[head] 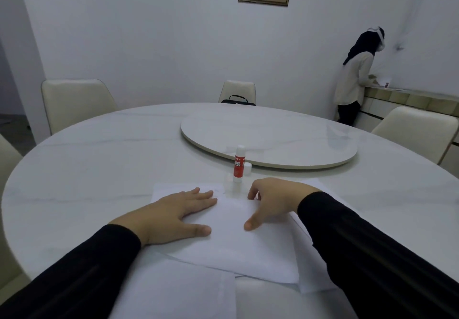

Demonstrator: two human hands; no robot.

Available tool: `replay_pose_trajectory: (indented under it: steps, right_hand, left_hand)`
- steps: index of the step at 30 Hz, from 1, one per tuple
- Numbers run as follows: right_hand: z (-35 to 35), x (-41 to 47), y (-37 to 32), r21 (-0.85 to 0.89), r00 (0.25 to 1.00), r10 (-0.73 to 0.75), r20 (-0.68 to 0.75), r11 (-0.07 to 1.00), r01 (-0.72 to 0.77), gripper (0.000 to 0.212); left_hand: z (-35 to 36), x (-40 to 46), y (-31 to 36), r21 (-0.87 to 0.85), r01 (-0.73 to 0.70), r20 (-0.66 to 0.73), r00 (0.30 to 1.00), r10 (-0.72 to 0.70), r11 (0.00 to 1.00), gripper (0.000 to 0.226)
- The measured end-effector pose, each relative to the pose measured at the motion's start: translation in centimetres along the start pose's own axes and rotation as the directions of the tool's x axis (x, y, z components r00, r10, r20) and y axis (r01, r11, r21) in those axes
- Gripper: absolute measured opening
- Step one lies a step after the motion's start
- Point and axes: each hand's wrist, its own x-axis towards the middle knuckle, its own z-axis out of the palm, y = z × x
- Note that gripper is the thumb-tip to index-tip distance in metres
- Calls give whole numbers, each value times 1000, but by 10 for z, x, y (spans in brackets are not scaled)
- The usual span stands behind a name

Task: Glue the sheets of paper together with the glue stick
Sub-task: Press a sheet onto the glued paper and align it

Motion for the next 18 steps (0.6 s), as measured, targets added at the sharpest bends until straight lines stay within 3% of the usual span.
replay_pose_trajectory:
  steps: [3, 8, 11, 13, 15, 18]
  right_hand:
    - [-3, 0, -6, -43, 999, -2, 34, 999, 3, 45]
    - [-14, -6, -5, -137, 991, -88, -101, 988, 74, 30]
    - [-27, -22, 6, -136, 983, -136, -122, 984, 119, 16]
    - [-30, -32, 22, -7, 980, -146, -136, 989, 147, 5]
    - [-30, -45, 42, 202, 981, -122, -152, 968, 151, 10]
    - [-36, -60, 76, 564, 975, -32, -218, 812, 152, 11]
  left_hand:
    - [1, 0, 3, 29, -4, -12, 1000, 5, 1000, 92]
    - [0, -2, 6, 47, 17, -24, 1000, -15, 999, 89]
    - [0, -5, 9, -16, 58, -71, 996, -59, 998, 74]
    - [2, -5, 6, -109, 78, -112, 990, -90, 991, 68]
    - [3, -5, 3, -203, 67, -164, 981, -101, 977, 70]
    - [4, -5, 1, -263, 49, -211, 972, -107, 963, 50]
